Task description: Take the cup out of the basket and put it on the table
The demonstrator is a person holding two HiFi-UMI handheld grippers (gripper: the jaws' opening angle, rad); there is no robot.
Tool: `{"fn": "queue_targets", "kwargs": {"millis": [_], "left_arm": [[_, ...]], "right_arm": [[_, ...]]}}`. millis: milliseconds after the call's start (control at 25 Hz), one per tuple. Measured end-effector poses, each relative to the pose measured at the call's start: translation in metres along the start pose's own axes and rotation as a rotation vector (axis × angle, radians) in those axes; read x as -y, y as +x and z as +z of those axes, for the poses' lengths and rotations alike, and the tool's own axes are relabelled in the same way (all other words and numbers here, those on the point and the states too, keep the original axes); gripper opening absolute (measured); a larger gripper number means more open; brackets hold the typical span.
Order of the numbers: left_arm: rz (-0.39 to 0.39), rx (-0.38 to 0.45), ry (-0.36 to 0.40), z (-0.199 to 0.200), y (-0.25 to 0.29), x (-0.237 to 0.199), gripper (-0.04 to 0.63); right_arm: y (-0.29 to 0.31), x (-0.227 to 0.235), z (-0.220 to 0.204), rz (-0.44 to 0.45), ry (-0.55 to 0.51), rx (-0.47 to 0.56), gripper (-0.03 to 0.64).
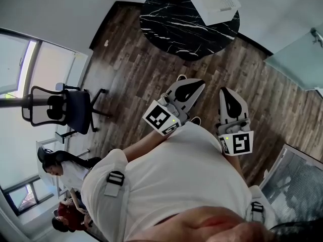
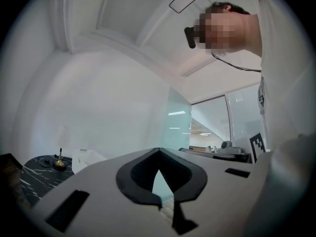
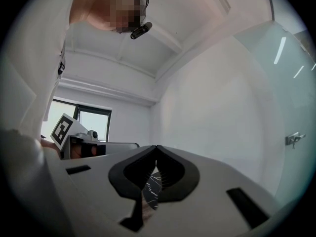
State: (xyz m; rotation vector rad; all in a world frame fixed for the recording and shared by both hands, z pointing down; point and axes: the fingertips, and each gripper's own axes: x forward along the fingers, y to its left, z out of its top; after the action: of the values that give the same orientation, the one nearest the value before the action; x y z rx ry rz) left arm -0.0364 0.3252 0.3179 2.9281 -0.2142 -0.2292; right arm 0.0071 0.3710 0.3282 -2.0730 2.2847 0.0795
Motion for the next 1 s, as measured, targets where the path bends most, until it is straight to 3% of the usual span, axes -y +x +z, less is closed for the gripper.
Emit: {"fn": "queue_targets", "kwargs": {"millis": [200, 680, 1000], "left_arm": [[-0.005, 0.016, 0.002, 0.011, 0.025, -0.069, 0.005], [0.07, 0.039, 0.019, 0.07, 0.054, -0.288, 0.005], [0.117, 0.063, 0.014, 0.092, 0.057, -0.389, 0.005]], "right_arm": [[0.075, 0.019, -0.006, 0.016, -0.014, -0.001, 0.006], [0.304, 0.035, -0.006, 0.099, -0.043, -0.036, 0.006], [0.386, 0.036, -0.026, 0.106, -0.031, -0.094, 0.006]]}}
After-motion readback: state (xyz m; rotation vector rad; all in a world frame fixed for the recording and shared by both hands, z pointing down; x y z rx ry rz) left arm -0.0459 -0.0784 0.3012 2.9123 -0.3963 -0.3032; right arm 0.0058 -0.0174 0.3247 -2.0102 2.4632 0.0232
